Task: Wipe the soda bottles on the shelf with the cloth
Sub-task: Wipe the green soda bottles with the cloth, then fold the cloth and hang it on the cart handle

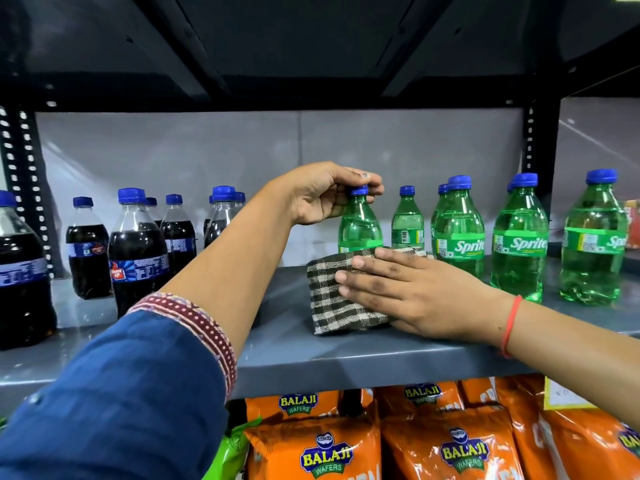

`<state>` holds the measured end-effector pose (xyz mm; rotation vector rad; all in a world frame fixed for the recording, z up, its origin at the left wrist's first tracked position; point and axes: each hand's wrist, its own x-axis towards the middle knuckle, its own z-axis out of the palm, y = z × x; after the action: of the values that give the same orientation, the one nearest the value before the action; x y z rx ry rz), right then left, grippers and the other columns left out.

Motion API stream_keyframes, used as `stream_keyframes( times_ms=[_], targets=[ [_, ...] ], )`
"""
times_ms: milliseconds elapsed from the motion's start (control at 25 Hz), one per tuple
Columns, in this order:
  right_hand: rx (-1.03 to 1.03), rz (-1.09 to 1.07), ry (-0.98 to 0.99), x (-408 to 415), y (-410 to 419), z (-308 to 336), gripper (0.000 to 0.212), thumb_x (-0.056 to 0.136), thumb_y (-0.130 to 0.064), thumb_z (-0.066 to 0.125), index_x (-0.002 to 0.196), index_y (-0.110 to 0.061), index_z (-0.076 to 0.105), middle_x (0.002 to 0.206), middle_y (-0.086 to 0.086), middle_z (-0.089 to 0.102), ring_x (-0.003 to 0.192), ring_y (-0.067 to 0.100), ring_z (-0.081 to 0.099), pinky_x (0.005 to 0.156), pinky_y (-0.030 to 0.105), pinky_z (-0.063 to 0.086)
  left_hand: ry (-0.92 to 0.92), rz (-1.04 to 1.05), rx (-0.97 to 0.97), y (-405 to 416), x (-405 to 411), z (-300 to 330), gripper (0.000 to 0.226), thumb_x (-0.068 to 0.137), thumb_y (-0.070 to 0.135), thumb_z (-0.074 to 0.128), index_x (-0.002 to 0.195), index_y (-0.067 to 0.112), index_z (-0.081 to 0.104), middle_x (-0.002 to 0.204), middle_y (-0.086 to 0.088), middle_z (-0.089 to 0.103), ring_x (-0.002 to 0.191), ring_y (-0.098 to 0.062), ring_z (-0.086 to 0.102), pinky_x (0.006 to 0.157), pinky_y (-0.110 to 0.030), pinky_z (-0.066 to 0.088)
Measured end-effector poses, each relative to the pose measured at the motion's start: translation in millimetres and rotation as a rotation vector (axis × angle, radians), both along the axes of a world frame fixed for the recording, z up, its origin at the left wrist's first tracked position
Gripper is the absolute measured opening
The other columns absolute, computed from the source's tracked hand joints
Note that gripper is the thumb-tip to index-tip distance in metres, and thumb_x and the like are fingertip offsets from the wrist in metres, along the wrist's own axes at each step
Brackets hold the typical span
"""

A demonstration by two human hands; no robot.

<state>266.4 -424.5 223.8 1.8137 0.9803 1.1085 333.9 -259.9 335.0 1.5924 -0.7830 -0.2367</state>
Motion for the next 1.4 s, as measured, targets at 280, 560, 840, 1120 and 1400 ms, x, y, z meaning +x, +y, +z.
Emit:
stream_keyframes(
  times_ms=[280,560,840,1120,1400],
  targets=[
    [0.162,0.138,0.187,-17,4,12,0.039,0.067,-0.015,0.07,0.104,-0.004,0.066,0.115,0.014,0.067,0.109,0.031,0.06,0.084,0.044,0.055,-0.176,0.177,0.035,-5,-15,-1,0.017,0.081,0.012,0.057,0.096,0.009,0.065,0.091,-0.004,0.066,0.091,-0.016,0.06,0.093,-0.025,0.044],
    [0.198,0.066,0.152,-22,0,1,0.045,0.081,-0.04,0.063,0.115,-0.011,0.062,0.125,0.007,0.061,0.119,0.026,0.052,0.094,0.045,0.047,-0.912,0.914,0.463,26,-74,-33,0.042,0.081,0.035,0.054,0.05,0.006,0.055,0.056,-0.013,0.057,0.055,-0.027,0.046,0.047,-0.028,0.034],
    [0.22,0.115,0.168,-26,0,-5,0.038,0.09,-0.035,0.051,0.11,-0.006,0.063,0.123,0.011,0.062,0.116,0.027,0.056,0.091,0.043,0.052,-0.246,0.694,0.381,39,-79,-97,0.033,0.075,0.029,0.067,0.055,0.007,0.052,0.067,-0.017,0.057,0.063,-0.026,0.051,0.063,-0.033,0.043],
    [0.659,0.364,0.237,-56,18,11,0.029,0.09,-0.025,0.045,0.099,-0.009,0.068,0.101,0.007,0.071,0.092,0.027,0.065,0.081,0.038,0.054,-0.196,0.577,0.004,42,-104,-79,0.016,0.076,0.01,0.061,0.065,0.015,0.05,0.067,-0.003,0.058,0.058,-0.013,0.052,0.048,-0.021,0.044],
    [1.027,0.389,1.032,-79,68,80,0.05,0.076,0.006,0.059,0.117,-0.023,0.057,0.105,-0.011,0.062,0.097,-0.011,0.055,0.081,0.003,0.038,-0.295,0.408,0.175,95,-168,-39,0.014,0.07,0.007,0.055,0.063,0.017,0.049,0.063,-0.001,0.058,0.056,-0.013,0.056,0.049,-0.02,0.045]
  ],
)
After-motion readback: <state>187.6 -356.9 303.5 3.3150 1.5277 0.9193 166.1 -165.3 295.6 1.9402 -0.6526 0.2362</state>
